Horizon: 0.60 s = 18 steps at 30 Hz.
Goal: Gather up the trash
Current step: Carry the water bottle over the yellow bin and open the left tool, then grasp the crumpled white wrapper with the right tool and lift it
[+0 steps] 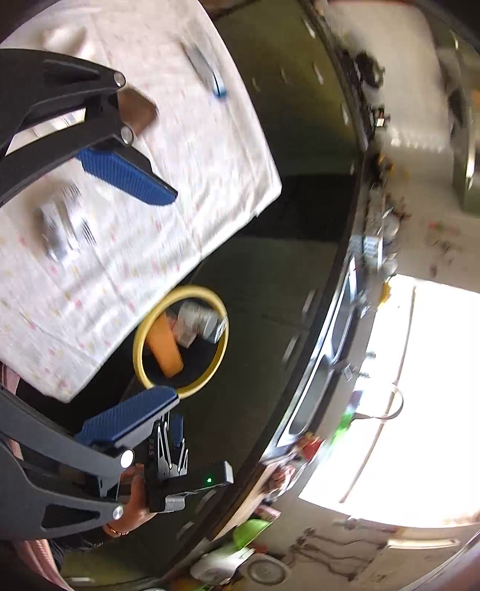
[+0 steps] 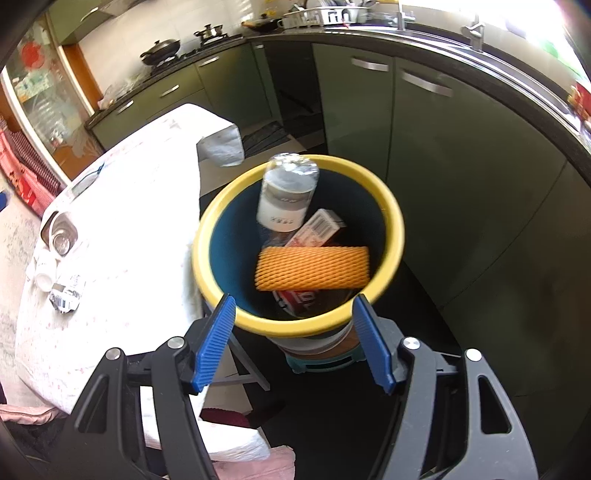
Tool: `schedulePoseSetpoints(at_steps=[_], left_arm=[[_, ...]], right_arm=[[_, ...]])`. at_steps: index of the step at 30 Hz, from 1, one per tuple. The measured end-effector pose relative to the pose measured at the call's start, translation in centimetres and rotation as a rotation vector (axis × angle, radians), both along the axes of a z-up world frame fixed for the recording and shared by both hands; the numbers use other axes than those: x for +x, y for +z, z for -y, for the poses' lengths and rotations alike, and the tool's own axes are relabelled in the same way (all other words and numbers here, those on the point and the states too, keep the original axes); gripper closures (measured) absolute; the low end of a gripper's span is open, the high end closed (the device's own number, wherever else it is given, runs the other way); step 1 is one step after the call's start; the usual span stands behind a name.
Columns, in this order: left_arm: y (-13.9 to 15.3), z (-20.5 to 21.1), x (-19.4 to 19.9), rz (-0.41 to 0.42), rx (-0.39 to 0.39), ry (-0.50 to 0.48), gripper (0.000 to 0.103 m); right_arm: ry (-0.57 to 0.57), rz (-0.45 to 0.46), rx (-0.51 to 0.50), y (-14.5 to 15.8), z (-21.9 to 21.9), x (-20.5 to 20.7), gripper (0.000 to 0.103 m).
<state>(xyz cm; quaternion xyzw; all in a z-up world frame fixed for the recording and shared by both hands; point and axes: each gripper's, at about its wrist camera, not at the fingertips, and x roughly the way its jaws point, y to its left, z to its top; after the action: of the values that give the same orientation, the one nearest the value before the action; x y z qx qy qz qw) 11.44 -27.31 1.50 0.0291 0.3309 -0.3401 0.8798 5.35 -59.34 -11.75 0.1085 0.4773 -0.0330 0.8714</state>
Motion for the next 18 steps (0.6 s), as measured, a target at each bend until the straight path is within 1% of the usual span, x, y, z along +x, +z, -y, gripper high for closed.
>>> schedulePoseSetpoints(at_steps=[2,5,10,11,13,15,18], left_arm=[[0.3,-3.7,-1.3,0.051,0.015,0.075,0.005],[0.3,-8.6,-3.1,0.088,0.038,0.163,0.005],[-0.5,-15.8,-5.6,0.141,0.062,0.281,0.005],[-0.6,-17.0,-5.9,0.151,0.065,0.294,0.005],[-0.9,-18.9,-6.5,0.166,0.084,0.328,0.005],[-1.3,-20.6,-7.3,0.188,0.117,0.383,0.005],[-1.8,-21.9,-8.2,0.203,0.131,0.414,0.005]], right_arm=[[0.023,-0.002,-0.006,0.3,-1.5,0.2,0.040],[0.095,0.006,-0.016,0.9,-4.5,1.0,0.040],[0.314,0.007,-0.059,2.3,-12.0,2.9,0.040],[0.368,0.000,-0.073,2.5,-13.7,3.4,0.040],[0.421,-0.032,-0.080,2.7,-16.4,4.3,0.040],[0.440,-0.073,-0.040,2.7,-18.6,5.3,0.040],[0.447,-0.113,0.024,2.7,-21.8,6.2,0.039]])
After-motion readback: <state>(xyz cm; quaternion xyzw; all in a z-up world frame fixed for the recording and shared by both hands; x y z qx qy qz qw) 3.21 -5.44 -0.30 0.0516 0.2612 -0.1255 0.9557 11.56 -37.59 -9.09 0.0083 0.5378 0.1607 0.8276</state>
